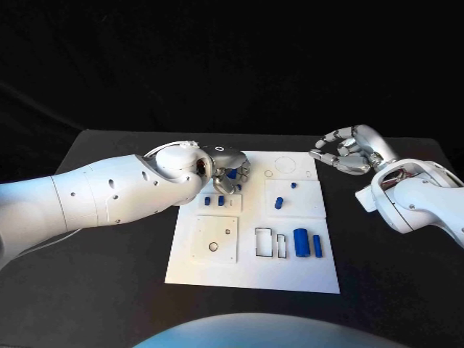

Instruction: Assemble the parts on the task board

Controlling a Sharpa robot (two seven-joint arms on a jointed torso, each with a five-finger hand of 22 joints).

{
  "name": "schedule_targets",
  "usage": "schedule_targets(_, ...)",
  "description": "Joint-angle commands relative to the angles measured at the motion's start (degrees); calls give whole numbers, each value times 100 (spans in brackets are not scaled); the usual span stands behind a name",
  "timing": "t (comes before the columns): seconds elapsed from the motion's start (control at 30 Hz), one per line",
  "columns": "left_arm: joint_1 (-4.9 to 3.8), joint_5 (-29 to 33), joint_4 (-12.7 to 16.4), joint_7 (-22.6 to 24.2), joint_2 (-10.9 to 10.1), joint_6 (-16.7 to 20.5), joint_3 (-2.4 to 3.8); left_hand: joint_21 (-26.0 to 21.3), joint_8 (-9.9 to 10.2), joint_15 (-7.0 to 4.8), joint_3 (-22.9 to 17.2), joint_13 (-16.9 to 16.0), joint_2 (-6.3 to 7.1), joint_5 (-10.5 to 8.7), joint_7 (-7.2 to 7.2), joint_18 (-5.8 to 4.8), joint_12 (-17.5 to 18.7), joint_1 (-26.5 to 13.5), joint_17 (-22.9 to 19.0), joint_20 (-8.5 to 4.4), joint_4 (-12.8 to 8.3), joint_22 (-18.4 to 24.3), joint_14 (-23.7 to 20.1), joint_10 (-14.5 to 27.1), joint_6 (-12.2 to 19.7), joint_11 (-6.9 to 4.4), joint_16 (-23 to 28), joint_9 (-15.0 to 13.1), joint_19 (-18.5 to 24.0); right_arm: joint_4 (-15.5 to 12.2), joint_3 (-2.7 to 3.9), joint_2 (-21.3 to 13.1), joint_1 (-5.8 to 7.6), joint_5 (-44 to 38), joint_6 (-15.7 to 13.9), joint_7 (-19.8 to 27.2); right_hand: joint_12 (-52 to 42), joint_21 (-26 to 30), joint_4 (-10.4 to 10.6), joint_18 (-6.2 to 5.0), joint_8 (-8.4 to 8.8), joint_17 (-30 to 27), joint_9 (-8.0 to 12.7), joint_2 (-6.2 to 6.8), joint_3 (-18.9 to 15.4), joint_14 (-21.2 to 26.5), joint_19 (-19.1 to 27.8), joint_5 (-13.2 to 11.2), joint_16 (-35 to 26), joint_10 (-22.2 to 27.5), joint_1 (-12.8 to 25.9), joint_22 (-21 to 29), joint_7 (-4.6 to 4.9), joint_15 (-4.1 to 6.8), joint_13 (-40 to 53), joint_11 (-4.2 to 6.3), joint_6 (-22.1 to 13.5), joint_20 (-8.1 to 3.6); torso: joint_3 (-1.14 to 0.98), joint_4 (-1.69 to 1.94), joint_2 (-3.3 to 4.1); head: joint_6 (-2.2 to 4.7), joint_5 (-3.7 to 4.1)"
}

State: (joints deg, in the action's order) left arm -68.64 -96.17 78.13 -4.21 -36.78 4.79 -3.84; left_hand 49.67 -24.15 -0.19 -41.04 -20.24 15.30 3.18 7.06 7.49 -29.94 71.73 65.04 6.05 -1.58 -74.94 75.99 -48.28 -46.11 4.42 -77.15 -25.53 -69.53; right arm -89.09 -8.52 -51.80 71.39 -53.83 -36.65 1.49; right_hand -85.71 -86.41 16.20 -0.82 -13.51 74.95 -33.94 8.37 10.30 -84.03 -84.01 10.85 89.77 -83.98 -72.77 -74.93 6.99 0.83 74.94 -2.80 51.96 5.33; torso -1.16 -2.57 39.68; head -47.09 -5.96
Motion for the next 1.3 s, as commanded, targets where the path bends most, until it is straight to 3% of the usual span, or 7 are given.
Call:
schedule_targets(0.03,1,0,-36,39,38,-126,2,36,19,-3,-40,18,-33,-21,9,-38,38,29,9,-8,-8,-565,35,-67,-52,-1,-29,7,-34,0,2,10,-4,-27,35,50,30,8,8,-8,-15,1505,-9,-3,0,-597,-400,24,23,-258,57,-1388,3,35,1126,24,-44,-24,1,3,-2,-5,2)
schedule_targets(0.43,8,10,-159,63,110,-234,-7,323,60,-2,-43,94,-60,-27,21,-77,38,46,129,-8,-10,-617,158,-237,-180,-10,-158,24,-147,-2,2,15,-4,-29,40,49,22,7,5,-8,-16,1505,-16,-6,6,-597,-401,26,23,-264,46,-1388,2,35,1133,24,-43,-25,0,2,-3,-13,3)
schedule_targets(0.83,27,59,-191,118,132,-254,-25,641,92,-71,-32,181,-124,-29,-62,-110,62,77,265,-51,-16,-673,283,-402,-377,-101,-301,14,-260,11,2,25,-4,-30,49,41,22,7,5,-8,-16,1505,-16,-6,6,-597,-401,26,23,-264,46,-1388,2,35,1133,24,-43,-25,-2,12,-3,-33,1)
schedule_targets(1.1,29,96,-206,132,150,-256,-35,1035,135,-65,-64,257,-275,-30,-36,-176,104,145,431,-71,-24,-749,460,-636,-565,-105,-430,-10,-441,16,2,27,-4,-37,51,35,32,18,5,-10,-19,1505,-22,-8,9,-597,-395,26,23,-257,43,-1385,1,35,1124,25,-38,-25,-1,-3,2,-43,0)
schedule_targets(1.3,36,167,-218,196,171,-189,-40,1322,209,-58,-60,410,-440,-32,-51,-212,366,250,494,-61,-76,-796,616,-960,-781,-135,-494,-63,-559,17,2,27,-4,-38,57,29,32,18,5,-10,-19,1505,-22,-8,9,-597,-395,26,23,-257,43,-1385,1,35,1124,25,-38,-25,-3,3,-2,-53,7)
